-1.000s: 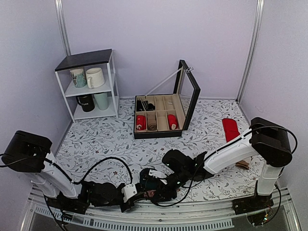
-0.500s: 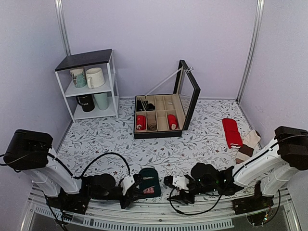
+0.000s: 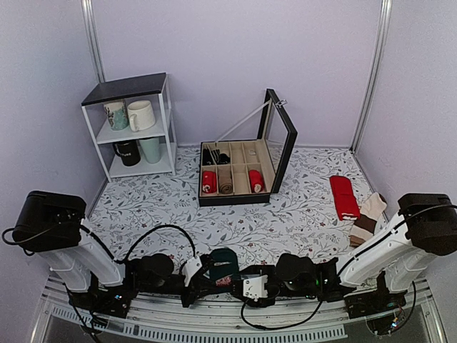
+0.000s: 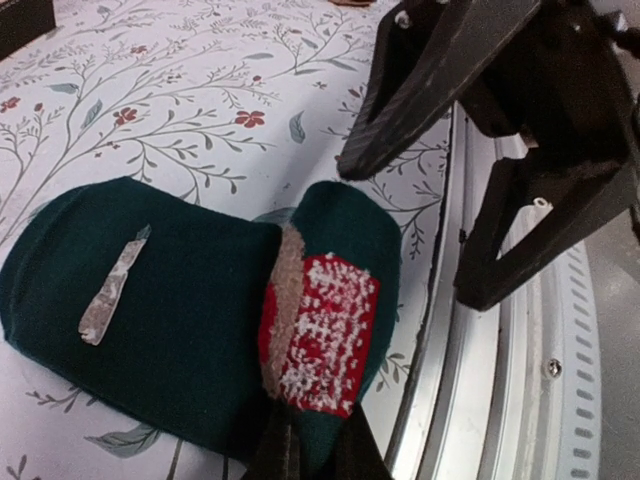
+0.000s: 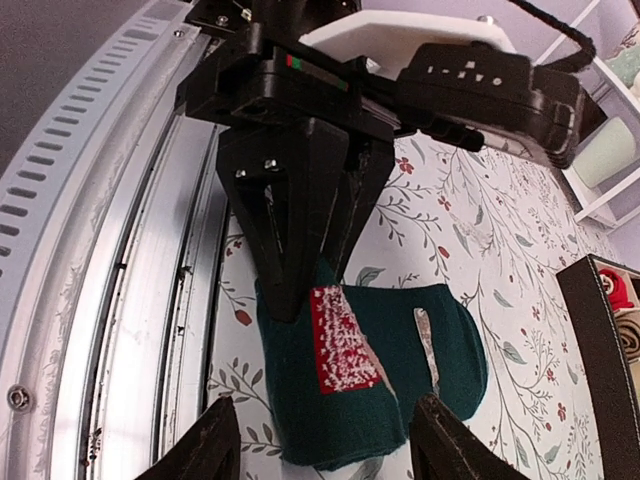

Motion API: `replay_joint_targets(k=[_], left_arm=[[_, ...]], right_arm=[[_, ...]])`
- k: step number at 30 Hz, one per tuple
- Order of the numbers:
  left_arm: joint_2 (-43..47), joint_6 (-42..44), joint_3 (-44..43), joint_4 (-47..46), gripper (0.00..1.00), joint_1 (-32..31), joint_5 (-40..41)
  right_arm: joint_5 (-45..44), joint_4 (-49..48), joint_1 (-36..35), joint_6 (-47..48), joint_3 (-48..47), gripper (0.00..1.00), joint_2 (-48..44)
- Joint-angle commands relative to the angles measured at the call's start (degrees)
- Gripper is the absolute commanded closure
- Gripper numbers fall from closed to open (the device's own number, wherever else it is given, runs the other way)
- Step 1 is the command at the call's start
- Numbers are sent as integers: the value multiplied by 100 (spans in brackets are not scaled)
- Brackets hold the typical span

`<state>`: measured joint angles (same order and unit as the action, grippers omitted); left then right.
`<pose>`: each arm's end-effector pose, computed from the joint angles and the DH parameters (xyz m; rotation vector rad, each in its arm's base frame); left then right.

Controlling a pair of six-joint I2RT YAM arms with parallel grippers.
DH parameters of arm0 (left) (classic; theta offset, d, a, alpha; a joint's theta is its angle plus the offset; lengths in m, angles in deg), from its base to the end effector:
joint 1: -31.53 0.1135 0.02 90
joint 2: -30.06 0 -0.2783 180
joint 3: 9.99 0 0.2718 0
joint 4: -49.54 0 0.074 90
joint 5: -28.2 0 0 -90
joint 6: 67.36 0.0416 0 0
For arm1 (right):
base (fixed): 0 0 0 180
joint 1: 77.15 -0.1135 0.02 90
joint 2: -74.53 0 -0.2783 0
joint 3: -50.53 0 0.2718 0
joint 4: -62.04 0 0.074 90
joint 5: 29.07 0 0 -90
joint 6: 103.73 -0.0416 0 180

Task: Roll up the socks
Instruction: Roll the sock at the center of the board.

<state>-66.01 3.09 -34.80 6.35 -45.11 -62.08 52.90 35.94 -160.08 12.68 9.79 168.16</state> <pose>0.0550 -0.2323 0.0785 1.0683 1.9570 -0.9993 0.0432 0.3014 0.1226 -1.6330 1.2668 0.4739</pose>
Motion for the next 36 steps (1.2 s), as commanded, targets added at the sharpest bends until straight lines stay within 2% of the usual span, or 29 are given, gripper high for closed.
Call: replay_joint_targets(k=[1, 11, 15, 21, 22, 24, 25, 29, 30, 32, 33, 36], left_arm=[[-280, -58, 192, 848, 100, 109, -158], [-333, -52, 239, 763, 100, 139, -210], [-385, -34, 230, 712, 100, 150, -288], [-304, 31, 277, 674, 100, 169, -188], [-269, 71, 284, 673, 98, 168, -161], [-121, 170, 298, 664, 81, 167, -58], [-12, 265, 316, 648, 76, 167, -16], [744, 706, 329, 870, 75, 22, 215], [974, 857, 322, 978, 72, -64, 281], [1428, 1121, 331, 1160, 44, -266, 488], [1640, 1231, 341, 1248, 36, -354, 618], [2000, 1434, 437, 1338, 37, -487, 771]], right_arm=[[-171, 12, -38, 165, -224, 41, 453], [-305, 239, -23, -84, -424, 47, 932], [-228, 610, -13, -261, -528, 64, 1038], [-105, 1046, 12, -727, -606, 79, 1121], [-60, 1119, 24, -810, -611, 81, 1125], [103, 1311, 67, -979, -644, 86, 1125], [187, 1424, 99, -1078, -677, 87, 1098], [610, 2047, 236, -1352, -887, 88, 935], [779, 2305, 295, -1426, -996, 88, 911], [1173, 2808, 477, -1564, -1229, 88, 861], [1377, 3044, 569, -1634, -1338, 88, 839], [1961, 3666, 875, -1836, -1595, 88, 788]])
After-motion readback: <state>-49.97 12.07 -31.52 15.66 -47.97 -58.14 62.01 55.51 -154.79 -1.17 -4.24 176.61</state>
